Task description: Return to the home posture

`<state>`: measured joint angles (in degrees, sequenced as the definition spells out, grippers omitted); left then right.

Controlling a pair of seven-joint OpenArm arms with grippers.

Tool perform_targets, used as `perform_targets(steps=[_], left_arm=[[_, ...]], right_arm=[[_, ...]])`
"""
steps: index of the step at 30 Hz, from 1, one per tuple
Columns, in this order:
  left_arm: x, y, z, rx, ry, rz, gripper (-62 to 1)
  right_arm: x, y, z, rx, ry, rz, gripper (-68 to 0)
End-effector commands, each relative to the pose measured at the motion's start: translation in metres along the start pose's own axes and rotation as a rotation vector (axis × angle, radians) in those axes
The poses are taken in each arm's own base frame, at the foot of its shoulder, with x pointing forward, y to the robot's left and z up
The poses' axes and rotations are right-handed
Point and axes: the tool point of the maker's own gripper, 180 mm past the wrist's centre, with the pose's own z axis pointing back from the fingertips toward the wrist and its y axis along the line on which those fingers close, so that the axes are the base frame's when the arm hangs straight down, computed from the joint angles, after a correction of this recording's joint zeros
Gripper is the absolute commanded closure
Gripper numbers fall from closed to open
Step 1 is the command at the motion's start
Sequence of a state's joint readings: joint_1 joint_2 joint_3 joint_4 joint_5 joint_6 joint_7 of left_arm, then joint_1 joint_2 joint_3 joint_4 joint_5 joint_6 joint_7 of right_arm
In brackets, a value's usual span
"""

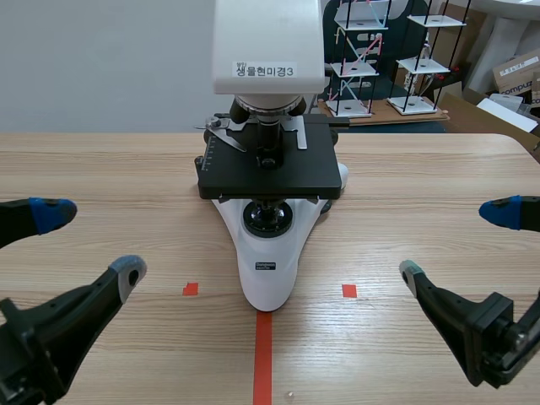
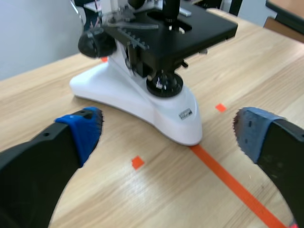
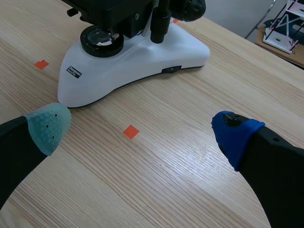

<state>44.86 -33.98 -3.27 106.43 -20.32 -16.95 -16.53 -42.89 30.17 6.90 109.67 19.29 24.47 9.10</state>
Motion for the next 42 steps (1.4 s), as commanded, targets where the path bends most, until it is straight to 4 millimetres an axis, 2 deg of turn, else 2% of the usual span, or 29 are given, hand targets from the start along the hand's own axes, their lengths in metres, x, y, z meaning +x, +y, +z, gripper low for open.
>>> perform_targets(steps=[1, 5, 11, 34, 42], left_arm=[[0.008, -0.009, 0.001, -0.022, -0.012, -0.025, -61.8], [-0.001, -0.02, 0.013, -0.038, 0.048, -0.049, -62.0], [0.001, -0.018, 0.021, -0.007, 0.068, -0.062, -62.0], [0.003, -0.014, 0.02, 0.003, 0.064, -0.074, -62.0], [-0.001, -0.006, 0.005, 0.001, 0.057, -0.091, -62.0]], right_arm=[[0.008, 0.0, 0.0, 0.002, -0.027, 0.006, -67.9], [0.008, 0.0, 0.0, 0.002, -0.027, 0.006, -67.9], [0.008, 0.0, 0.0, 0.002, -0.027, 0.006, -67.9], [0.008, 0.0, 0.0, 0.002, -0.027, 0.006, -67.9], [0.008, 0.0, 0.0, 0.002, -0.027, 0.006, -67.9]])
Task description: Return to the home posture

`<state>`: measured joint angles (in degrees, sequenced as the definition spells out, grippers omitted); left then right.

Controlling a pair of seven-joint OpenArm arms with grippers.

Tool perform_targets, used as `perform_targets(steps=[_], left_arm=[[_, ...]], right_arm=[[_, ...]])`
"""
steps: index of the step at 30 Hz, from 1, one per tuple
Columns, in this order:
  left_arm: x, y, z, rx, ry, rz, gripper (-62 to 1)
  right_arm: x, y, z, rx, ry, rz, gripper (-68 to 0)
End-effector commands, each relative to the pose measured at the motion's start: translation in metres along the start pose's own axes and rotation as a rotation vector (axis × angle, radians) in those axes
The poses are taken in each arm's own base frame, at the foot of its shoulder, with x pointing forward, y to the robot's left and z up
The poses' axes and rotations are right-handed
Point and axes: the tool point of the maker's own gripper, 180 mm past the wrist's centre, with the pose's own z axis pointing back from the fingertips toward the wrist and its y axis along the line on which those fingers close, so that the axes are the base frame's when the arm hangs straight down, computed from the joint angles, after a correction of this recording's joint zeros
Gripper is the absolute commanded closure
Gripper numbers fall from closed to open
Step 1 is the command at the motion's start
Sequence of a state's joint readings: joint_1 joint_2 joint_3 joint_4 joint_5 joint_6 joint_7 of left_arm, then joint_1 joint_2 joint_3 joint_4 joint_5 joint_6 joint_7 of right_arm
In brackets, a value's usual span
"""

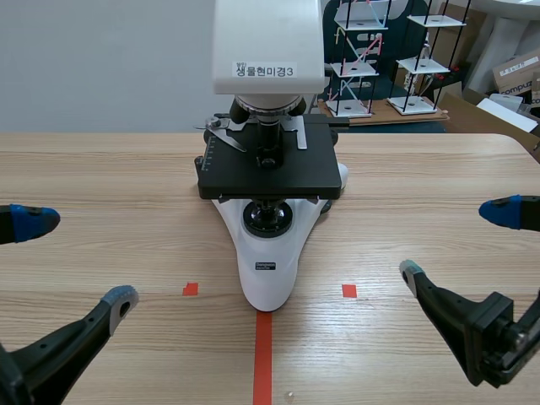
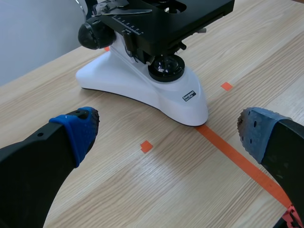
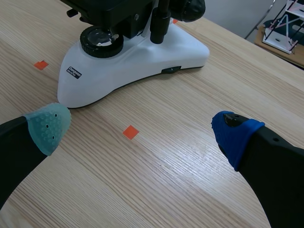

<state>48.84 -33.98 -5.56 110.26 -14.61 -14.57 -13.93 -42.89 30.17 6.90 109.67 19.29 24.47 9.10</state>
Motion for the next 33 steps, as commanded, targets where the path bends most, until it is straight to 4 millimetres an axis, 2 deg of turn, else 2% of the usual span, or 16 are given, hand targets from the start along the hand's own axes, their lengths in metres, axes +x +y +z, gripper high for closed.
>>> perform_targets(steps=[1, 9, 25, 33], left_arm=[[0.0, -0.002, -0.003, -0.003, -0.013, 0.018, -62.0], [-0.006, -0.002, -0.012, -0.011, -0.015, 0.027, -62.0], [-0.005, -0.001, -0.013, -0.01, -0.022, 0.027, -62.0], [0.006, 0.003, -0.016, 0.002, -0.079, 0.026, -62.0]], right_arm=[[0.008, 0.0, 0.0, 0.002, -0.027, 0.006, -67.9], [0.008, 0.0, 0.0, 0.002, -0.027, 0.006, -67.9], [0.008, 0.0, 0.0, 0.002, -0.026, 0.007, -67.9], [0.008, 0.0, 0.0, 0.002, -0.027, 0.006, -67.9]])
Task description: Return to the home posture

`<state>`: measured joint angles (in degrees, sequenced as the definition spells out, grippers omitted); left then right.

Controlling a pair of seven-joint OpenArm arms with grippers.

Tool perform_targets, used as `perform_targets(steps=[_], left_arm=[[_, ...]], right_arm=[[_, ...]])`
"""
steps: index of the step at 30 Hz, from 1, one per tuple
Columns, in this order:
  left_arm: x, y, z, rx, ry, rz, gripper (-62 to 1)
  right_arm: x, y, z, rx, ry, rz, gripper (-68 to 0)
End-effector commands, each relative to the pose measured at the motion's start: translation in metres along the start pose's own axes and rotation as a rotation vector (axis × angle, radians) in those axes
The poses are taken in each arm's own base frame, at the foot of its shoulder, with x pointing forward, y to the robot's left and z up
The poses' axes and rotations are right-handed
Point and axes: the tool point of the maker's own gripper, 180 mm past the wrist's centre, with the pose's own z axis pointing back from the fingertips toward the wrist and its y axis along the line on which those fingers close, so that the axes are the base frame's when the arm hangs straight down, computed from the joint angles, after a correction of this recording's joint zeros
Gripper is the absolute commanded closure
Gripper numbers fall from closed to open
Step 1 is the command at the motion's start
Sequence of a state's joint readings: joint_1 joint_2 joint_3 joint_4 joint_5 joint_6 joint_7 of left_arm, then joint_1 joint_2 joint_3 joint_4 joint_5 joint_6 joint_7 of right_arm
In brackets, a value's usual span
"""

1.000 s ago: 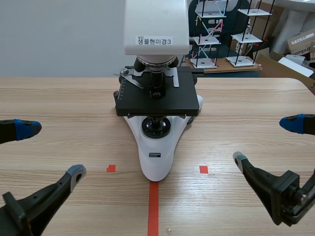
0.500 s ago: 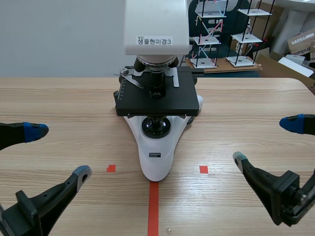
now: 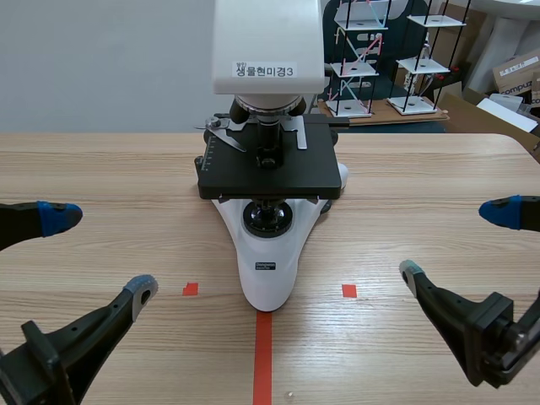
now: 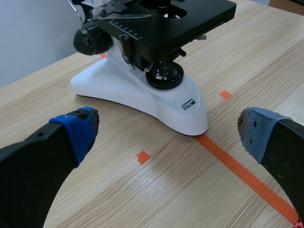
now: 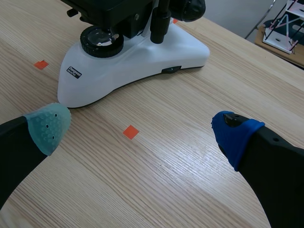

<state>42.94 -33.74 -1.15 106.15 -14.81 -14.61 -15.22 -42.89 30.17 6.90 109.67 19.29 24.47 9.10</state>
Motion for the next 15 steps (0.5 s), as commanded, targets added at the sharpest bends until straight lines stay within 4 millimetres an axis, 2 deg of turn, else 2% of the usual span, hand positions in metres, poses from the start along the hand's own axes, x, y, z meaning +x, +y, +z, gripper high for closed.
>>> perform_targets(steps=[1, 15], left_arm=[[0.0102, 0.0025, -0.0036, 0.014, -0.041, 0.007, -62.0], [0.0178, 0.006, -0.0091, 0.027, -0.075, 0.004, -62.0]], right_arm=[[0.0078, -0.0002, 0.0, 0.002, -0.026, 0.007, -67.9], [0.0078, -0.0002, 0.0, 0.002, -0.026, 0.007, -67.9]])
